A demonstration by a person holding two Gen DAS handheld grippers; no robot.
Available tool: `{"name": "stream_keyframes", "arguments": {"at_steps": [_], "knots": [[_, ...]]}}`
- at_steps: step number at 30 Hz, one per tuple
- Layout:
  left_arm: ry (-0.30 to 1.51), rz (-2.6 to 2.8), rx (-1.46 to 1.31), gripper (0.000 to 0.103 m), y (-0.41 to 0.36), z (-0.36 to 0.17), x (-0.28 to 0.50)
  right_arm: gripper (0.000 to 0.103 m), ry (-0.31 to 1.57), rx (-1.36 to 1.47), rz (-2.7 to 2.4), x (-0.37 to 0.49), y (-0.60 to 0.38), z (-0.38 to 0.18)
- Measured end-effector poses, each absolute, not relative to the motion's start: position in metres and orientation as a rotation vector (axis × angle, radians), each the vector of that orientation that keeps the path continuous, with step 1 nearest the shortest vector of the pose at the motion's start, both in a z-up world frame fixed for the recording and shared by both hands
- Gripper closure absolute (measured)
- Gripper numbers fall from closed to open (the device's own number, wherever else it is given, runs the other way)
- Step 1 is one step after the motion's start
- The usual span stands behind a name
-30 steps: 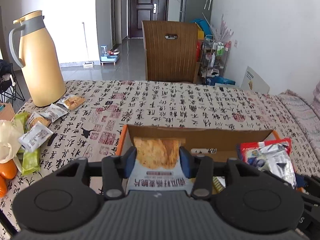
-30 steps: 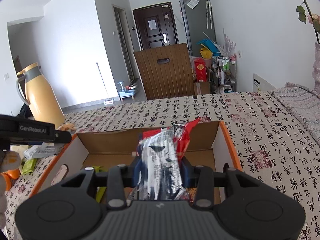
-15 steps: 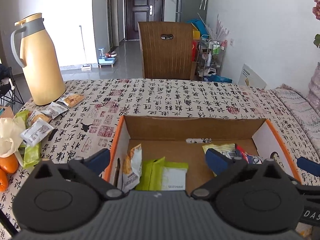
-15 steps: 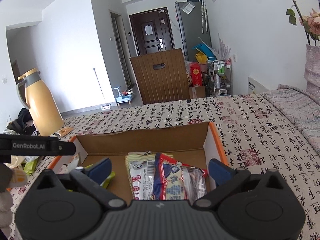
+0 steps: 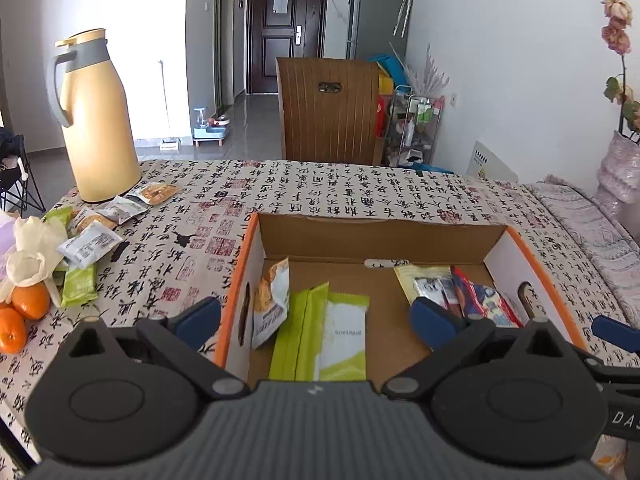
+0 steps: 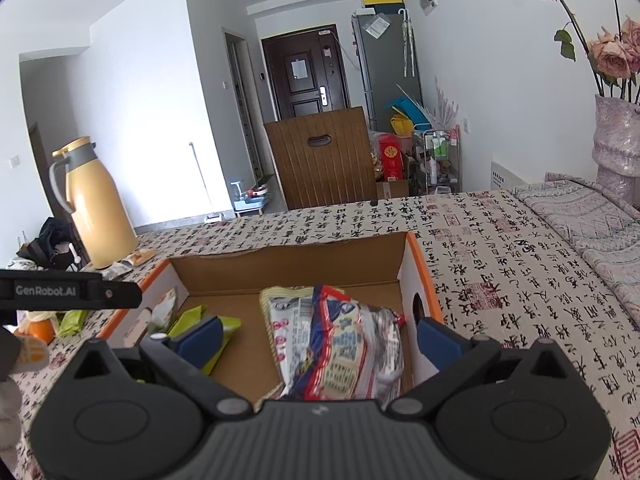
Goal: Organize snacks
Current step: 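Withdraw both open tools from the box toward the snack pile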
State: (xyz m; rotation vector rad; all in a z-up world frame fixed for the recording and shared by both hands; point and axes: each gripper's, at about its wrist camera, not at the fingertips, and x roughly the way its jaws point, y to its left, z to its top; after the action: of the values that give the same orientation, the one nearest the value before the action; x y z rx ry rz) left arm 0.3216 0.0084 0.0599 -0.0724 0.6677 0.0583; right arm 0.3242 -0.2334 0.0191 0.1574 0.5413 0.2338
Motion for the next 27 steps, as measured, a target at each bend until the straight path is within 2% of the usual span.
{"name": "stream_keyframes", "arguments": {"at_steps": [12, 27], "knots": [[0.622, 0.032, -0.099, 0.000, 0.024, 0.041, 0.240, 0.000, 0.507, 0.127, 0.261, 0.256, -0.230, 0.012], [0.530, 0.058, -0.088, 0.000, 0.037, -0.003, 0.153, 0.000, 0.524, 0.082, 0.220, 0.178, -0.240, -0.031]]}}
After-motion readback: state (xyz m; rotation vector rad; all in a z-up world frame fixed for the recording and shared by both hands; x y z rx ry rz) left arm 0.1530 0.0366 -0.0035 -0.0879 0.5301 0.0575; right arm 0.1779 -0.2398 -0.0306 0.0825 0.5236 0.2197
